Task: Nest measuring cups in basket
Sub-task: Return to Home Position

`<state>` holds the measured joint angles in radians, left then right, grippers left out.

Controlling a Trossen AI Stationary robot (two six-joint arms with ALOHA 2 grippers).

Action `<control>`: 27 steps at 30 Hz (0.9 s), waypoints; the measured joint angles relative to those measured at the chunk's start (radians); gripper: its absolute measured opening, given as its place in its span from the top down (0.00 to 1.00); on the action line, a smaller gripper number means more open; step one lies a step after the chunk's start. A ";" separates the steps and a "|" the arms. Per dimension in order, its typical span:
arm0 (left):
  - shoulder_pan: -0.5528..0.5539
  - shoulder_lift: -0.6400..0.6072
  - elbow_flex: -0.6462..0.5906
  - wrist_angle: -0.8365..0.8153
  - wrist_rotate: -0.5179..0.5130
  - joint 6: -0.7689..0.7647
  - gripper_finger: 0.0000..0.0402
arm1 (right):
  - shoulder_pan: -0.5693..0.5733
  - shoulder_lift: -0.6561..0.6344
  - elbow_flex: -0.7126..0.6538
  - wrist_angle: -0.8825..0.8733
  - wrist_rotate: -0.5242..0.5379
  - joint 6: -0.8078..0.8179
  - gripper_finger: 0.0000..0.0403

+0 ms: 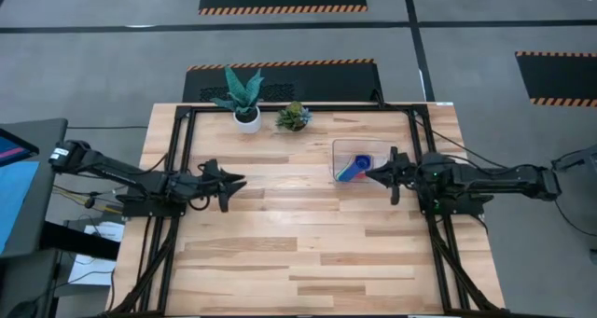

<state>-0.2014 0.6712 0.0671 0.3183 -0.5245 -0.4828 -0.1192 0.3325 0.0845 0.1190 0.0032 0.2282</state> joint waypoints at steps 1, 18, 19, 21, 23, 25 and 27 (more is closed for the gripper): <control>-0.004 0.000 -0.017 0.020 0.024 -0.014 0.72 | 0.000 0.000 0.000 -0.009 0.000 -0.001 0.93; -0.033 0.001 -0.056 0.079 0.212 0.180 0.72 | 0.001 0.000 0.000 -0.222 -0.003 -0.097 0.93; -0.033 0.002 -0.056 0.070 0.215 0.203 0.72 | 0.002 0.001 0.000 -0.235 -0.003 -0.094 0.93; -0.033 0.003 -0.056 0.037 0.215 0.233 0.72 | 0.002 0.000 0.000 -0.248 -0.003 -0.098 0.93; -0.033 0.002 -0.056 0.007 0.214 0.241 0.72 | 0.002 0.000 0.002 -0.255 -0.003 -0.098 0.93; -0.033 0.003 -0.056 -0.029 0.211 0.242 0.72 | 0.002 0.000 0.002 -0.257 -0.003 -0.098 0.93; -0.033 0.003 -0.056 -0.068 0.206 0.237 0.72 | 0.001 0.000 0.002 -0.256 -0.003 -0.098 0.93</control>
<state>-0.2348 0.6739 0.0109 0.2501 -0.3183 -0.2455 -0.1181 0.3325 0.0860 -0.1375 -0.0002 0.1303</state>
